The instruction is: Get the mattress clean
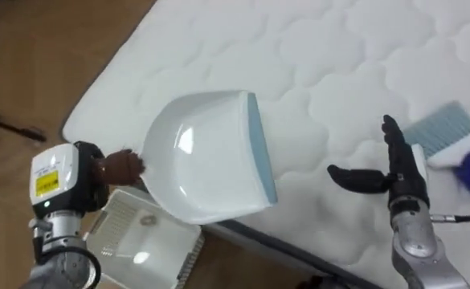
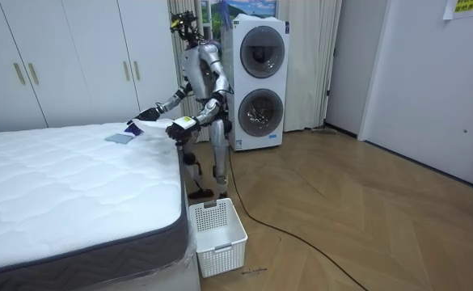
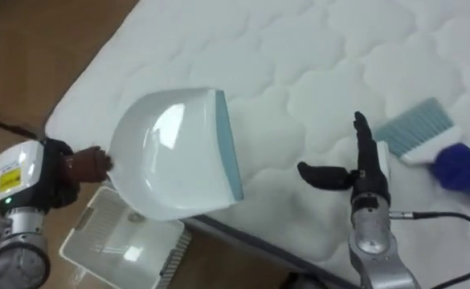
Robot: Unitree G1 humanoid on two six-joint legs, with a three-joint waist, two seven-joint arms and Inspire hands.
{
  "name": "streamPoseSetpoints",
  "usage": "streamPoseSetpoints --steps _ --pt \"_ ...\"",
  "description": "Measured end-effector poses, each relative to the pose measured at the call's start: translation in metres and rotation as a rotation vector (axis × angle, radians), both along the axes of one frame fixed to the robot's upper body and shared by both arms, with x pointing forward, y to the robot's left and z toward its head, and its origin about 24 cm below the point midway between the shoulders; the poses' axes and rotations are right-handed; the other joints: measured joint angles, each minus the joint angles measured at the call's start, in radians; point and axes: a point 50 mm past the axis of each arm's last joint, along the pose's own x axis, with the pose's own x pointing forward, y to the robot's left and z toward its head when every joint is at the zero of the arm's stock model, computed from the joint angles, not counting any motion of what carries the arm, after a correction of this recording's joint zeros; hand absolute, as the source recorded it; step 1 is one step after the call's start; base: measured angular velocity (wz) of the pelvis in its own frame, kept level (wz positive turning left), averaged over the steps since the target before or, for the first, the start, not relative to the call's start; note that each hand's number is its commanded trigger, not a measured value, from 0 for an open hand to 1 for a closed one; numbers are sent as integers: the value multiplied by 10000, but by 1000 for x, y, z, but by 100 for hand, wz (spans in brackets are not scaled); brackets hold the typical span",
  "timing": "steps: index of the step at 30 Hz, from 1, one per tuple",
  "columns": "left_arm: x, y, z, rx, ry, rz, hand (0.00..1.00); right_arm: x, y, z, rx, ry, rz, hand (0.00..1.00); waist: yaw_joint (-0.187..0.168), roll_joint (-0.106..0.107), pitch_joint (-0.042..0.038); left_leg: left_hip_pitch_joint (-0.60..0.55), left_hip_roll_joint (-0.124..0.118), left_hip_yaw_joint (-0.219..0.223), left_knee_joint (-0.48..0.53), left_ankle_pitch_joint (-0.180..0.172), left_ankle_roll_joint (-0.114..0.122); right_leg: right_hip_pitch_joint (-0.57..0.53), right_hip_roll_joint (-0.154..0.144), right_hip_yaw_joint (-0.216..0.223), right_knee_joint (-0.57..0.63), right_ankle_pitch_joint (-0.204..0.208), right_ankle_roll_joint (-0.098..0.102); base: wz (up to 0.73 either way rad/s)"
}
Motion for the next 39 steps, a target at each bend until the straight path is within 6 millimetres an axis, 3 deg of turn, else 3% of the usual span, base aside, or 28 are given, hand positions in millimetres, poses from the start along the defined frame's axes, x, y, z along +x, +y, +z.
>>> streamPoseSetpoints --steps 1,2,3,4,7,10,13,15,17,18,19,20,21,22,23,24,25,29,33,39 --pt "-4 -1 -4 -101 212 65 100 0 2 0 74 -46 131 0 89 2 4 -14 -54 -620 -34 13 -64 82 199 -98 -222 114 -205 -124" --pt "-6 -3 -7 -217 408 26 100 -2 3 -2 131 36 218 0 -20 4 2 76 -127 -1078 -99 33 -123 258 336 -63 -347 144 -257 -98" --pt "-5 -5 -8 -276 453 -10 100 -5 3 -3 170 74 234 0 -164 -7 4 189 -174 -1171 -204 35 -172 357 368 -35 -380 142 -255 -39" --pt "-4 -7 -7 -392 456 -117 100 -8 3 -5 249 101 240 0 -392 -47 6 403 -256 -1198 -446 53 -286 501 482 75 -543 141 -243 -24" --pt "-5 -9 -9 -471 519 -287 100 -10 3 -6 528 79 343 0 -636 -46 -3 868 -145 -889 -773 154 -426 811 1015 316 -1219 416 -260 -38" --pt "-9 -15 -11 -585 754 -590 100 -17 8 -5 684 -97 654 0 -684 -30 -28 1292 8 -548 -1057 258 -602 1141 1482 445 -1827 654 -299 -37" --pt "-14 -20 -11 -755 870 -832 100 -23 13 -10 877 48 815 0 -683 -29 -44 1587 93 -511 -998 331 -735 1291 1831 754 -2065 674 -316 -41" --pt "-20 -20 -16 -793 1155 -793 100 -27 14 -12 768 159 1066 0 -613 99 -59 1687 114 -1029 -761 370 -761 1445 2158 1101 -2261 731 -360 -71" --pt "-31 -19 -24 -864 1724 -785 100 -30 15 -13 782 250 1270 0 -538 156 -54 1744 34 -2059 -249 757 -606 1840 2466 1769 -2520 764 -371 -84" --pt "-33 -19 -25 -910 1823 -784 100 -31 15 -13 779 287 1301 0 -521 154 -55 1750 -35 -2349 -115 929 -522 1967 2504 1930 -2607 783 -356 -69" --pt "-35 -23 -27 -1060 1875 -781 64 -34 14 -14 690 343 1357 0 -523 147 -63 1752 -322 -3072 -233 1043 -486 2136 2575 2342 -2766 814 -304 -62" --pt "-34 -26 -27 -1240 1760 -798 57 -35 13 -15 492 410 1406 0 -436 133 -54 1628 -643 -3640 -795 1028 -495 2185 2640 2773 -2837 832 -263 -66" --pt "-33 -28 -27 -1321 1698 -804 0 -36 13 -15 426 449 1424 0 -339 125 -49 1509 -754 -3830 -1026 1031 -500 2211 2673 2940 -2866 849 -241 -81" --pt "-33 -31 -27 -1453 1638 -854 0 -39 13 -18 370 605 1428 0 -156 113 -42 1197 -913 -4298 -1396 1073 -566 2302 2722 3235 -2887 867 -216 -91" --pt "-34 -33 -27 -1567 1610 -914 0 -42 13 -21 328 753 1466 0 -28 122 -49 945 -978 -4824 -1850 1347 -732 2391 2753 3393 -2861 876 -199 -94" --pt "-34 -33 -27 -1607 1590 -936 0 -43 13 -23 340 822 1469 0 79 94 -32 829 -971 -4901 -1883 1619 -425 2425 2774 3564 -2804 872 -181 -89" --pt "-37 -33 -28 -1686 1598 -905 0 -46 13 -25 333 949 1489 0 234 74 -99 972 -1073 -5174 -1994 1697 -461 2463 2798 3827 -2761 839 -90 -65" --pt "-41 -28 -29 -1926 1648 -638 0 -51 9 -31 290 1306 1441 0 159 -61 -129 1421 -1300 -5107 -2549 1700 -434 2638 2860 4055 -3024 915 38 -22" --pt "-54 -25 -38 -2410 2409 -366 0 -62 5 -44 231 2059 1491 0 171 -107 -161 1936 -1327 -5093 -3125 1764 -479 3068 2941 4069 -3411 922 94 0" --pt "-92 -11 -68 -3695 4424 1252 0 -96 -13 -81 17 4344 734 0 158 -195 -203 2677 -1423 -5260 -3826 1916 -585 3858 3123 3999 -4165 942 162 3"
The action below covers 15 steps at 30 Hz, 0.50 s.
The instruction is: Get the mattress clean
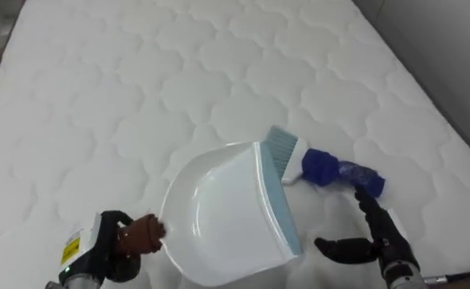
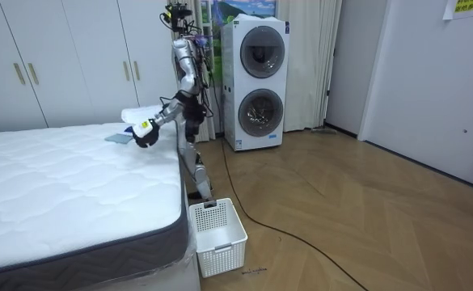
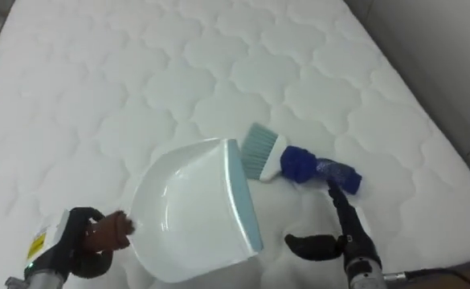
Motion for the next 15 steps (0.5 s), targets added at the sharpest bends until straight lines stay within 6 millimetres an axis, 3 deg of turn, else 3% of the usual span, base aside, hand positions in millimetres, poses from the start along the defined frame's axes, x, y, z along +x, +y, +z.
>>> streamPoseSetpoints --steps 5,8,15 --pt "-54 19 -32 -766 2647 2392 0 -42 -21 -28 -525 2446 -1053 0 26 -75 8 708 -38 -68 -802 95 -63 669 150 -35 -556 59 97 3" --pt "-71 23 -36 -1246 3242 3210 0 -52 -21 -32 -392 2731 -1405 0 -28 -211 57 832 -59 -199 -937 127 -60 886 158 -157 -785 101 139 13" --pt "-110 22 -48 -2080 4693 4637 0 -70 -16 -43 -87 3429 -2070 0 35 -347 28 996 -83 -465 -921 128 -58 1261 167 -285 -1049 136 167 12"
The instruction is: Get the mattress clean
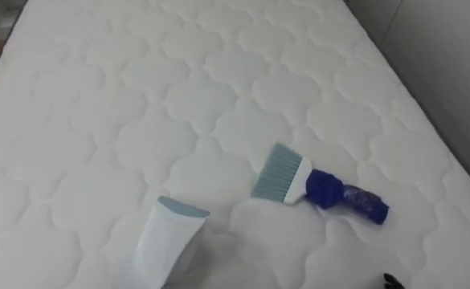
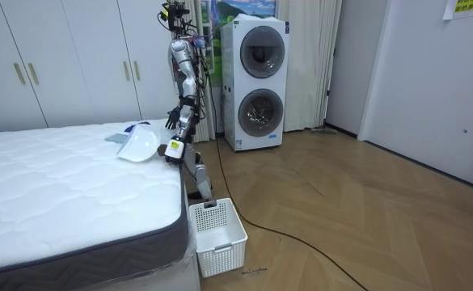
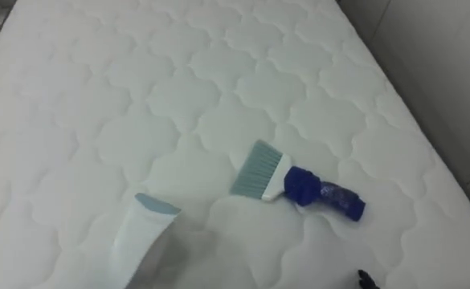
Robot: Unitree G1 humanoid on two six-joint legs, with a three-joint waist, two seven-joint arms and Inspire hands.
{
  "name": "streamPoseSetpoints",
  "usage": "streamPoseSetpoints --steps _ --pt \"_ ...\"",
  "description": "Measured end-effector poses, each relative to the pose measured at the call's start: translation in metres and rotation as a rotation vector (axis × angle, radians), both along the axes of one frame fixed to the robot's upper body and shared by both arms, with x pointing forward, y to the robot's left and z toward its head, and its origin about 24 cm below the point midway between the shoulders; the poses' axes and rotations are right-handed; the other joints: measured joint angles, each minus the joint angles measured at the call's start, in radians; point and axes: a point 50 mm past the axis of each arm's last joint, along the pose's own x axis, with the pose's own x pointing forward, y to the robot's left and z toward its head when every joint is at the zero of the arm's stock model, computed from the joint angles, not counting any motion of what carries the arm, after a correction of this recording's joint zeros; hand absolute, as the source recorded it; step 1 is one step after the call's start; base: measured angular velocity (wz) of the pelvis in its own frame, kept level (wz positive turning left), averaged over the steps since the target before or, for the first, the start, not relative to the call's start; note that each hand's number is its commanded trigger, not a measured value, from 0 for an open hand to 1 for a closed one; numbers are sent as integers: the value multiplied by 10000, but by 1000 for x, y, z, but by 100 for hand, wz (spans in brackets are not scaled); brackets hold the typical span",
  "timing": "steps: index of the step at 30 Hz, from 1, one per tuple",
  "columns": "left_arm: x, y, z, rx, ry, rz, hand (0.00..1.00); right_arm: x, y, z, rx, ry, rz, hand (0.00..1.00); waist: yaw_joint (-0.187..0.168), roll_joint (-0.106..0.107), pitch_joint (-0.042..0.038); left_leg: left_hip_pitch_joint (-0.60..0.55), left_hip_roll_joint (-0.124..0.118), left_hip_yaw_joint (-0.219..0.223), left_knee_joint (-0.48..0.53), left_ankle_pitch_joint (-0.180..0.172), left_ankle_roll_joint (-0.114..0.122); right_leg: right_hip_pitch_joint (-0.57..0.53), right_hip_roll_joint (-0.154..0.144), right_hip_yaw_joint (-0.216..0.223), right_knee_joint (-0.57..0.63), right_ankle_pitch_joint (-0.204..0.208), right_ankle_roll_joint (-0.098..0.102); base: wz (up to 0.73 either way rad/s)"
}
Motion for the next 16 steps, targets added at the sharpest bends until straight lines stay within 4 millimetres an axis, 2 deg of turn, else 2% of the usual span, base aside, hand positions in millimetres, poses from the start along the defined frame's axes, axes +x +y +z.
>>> streamPoseSetpoints --steps 5,8,11,16 --pt "-27 -3 -5 -528 1494 717 0 -12 -1 -7 551 829 -634 0 1 -13 -18 189 -18 -226 27 2 6 340 -13 -102 -158 -49 43 12" --pt "-35 -6 -8 -857 1999 1163 0 -19 -6 -8 704 1019 -1088 0 18 -15 -18 237 -82 -485 35 26 43 507 -85 -319 -190 -84 84 25" --pt "-47 -10 -10 -1179 2692 1703 0 -22 -7 -9 715 1220 -1264 0 20 -4 -42 336 -132 -562 37 30 52 662 -166 -456 -179 -121 133 12" --pt "-57 -12 -10 -1518 3315 2295 0 -24 -8 -10 713 1408 -1376 0 119 -34 -58 320 -149 -626 38 30 56 665 -185 -491 -179 -130 146 3"
